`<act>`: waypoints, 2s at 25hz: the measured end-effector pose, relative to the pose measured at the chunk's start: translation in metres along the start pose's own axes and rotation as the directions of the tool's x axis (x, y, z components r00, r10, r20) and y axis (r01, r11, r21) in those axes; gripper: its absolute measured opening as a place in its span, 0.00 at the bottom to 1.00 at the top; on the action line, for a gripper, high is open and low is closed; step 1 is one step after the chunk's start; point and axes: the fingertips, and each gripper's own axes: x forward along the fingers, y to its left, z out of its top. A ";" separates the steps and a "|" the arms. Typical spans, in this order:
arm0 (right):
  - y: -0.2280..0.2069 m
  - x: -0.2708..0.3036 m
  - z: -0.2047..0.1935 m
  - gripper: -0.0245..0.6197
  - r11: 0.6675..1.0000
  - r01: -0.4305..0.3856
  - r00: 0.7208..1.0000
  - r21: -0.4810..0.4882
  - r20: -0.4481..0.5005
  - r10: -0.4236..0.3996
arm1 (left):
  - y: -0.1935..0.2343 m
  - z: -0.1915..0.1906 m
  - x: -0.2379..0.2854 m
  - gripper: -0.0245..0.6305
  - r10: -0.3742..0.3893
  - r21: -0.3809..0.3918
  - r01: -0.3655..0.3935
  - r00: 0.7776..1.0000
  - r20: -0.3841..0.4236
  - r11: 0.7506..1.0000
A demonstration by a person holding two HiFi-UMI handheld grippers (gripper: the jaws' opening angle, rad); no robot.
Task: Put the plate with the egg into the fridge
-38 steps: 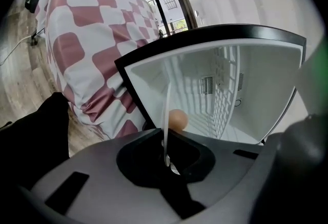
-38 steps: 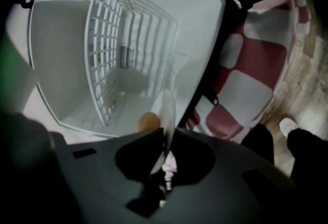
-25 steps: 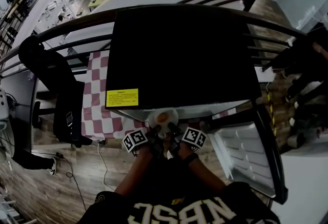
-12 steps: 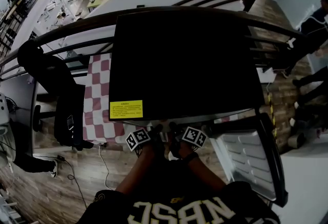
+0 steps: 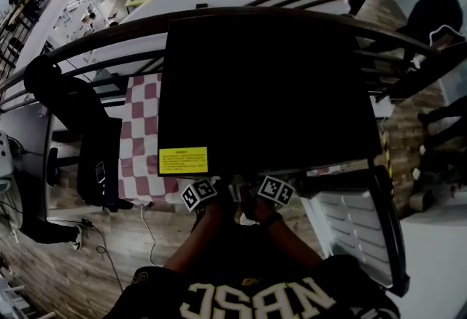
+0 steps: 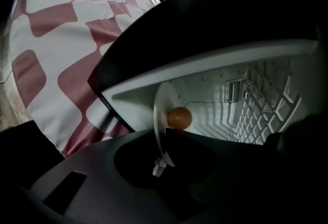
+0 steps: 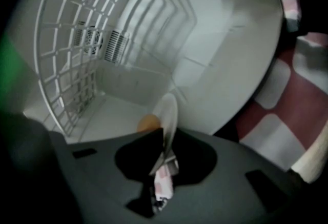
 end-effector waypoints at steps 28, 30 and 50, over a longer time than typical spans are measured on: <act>-0.009 -0.028 0.018 0.50 0.830 0.110 0.986 -0.546 -0.044 -0.160 | -0.005 -0.023 0.000 0.29 -0.044 0.081 0.044 0.999 0.006 0.996; -0.011 -0.033 0.014 0.50 0.824 0.094 0.988 -0.559 -0.048 -0.146 | -0.002 -0.025 -0.002 0.29 -0.051 0.085 0.049 0.999 0.015 0.995; -0.009 -0.059 -0.033 0.33 0.422 0.036 0.992 -0.906 -0.020 -0.127 | 0.021 -0.036 -0.034 0.30 -0.022 0.279 0.008 0.999 0.046 0.960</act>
